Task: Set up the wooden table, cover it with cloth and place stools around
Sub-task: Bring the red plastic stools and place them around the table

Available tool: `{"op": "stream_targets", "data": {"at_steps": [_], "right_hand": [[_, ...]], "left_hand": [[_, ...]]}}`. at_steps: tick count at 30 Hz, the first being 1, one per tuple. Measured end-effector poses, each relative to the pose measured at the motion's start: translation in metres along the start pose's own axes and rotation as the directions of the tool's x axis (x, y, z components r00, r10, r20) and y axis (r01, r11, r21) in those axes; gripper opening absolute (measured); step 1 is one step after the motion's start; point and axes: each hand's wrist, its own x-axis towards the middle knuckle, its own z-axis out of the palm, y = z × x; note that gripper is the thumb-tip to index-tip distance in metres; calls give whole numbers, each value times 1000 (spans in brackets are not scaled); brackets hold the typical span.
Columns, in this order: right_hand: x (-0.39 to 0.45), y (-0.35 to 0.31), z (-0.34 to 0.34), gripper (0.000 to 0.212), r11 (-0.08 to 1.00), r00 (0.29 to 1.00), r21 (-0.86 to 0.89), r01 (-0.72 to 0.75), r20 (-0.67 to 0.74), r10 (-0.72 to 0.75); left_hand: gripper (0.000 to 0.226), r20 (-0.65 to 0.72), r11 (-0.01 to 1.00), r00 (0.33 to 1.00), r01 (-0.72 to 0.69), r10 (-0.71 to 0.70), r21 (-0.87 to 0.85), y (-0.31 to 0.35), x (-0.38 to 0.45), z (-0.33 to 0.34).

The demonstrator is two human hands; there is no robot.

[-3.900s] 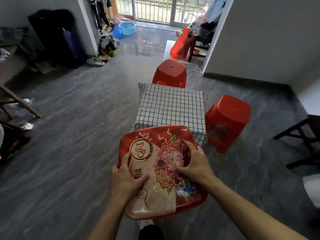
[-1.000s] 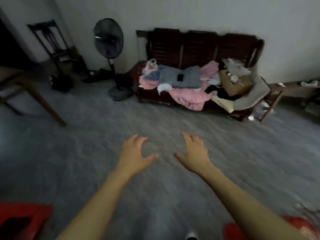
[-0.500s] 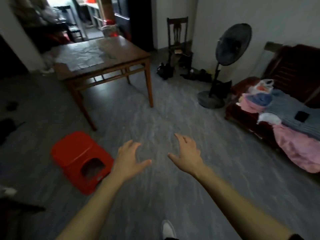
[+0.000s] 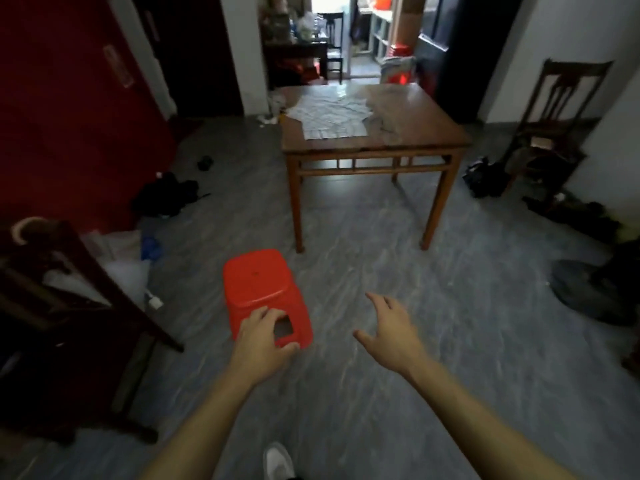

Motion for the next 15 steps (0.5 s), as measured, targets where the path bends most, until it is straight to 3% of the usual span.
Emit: {"op": "stream_targets", "data": {"at_steps": [4, 9, 15], "right_hand": [[53, -36, 10, 82, 998, 999, -53, 47, 16, -46], [123, -82, 14, 82, 996, 997, -67, 64, 51, -60], [194, -128, 29, 80, 990, 991, -77, 117, 77, -111]], "left_hand": [[84, -66, 997, 997, 41, -45, -61, -30, 43, -10], [65, -113, 976, 989, 66, -91, -206, -59, 105, -41], [65, -132, 967, 980, 114, -147, -229, -109, 167, -69]]}}
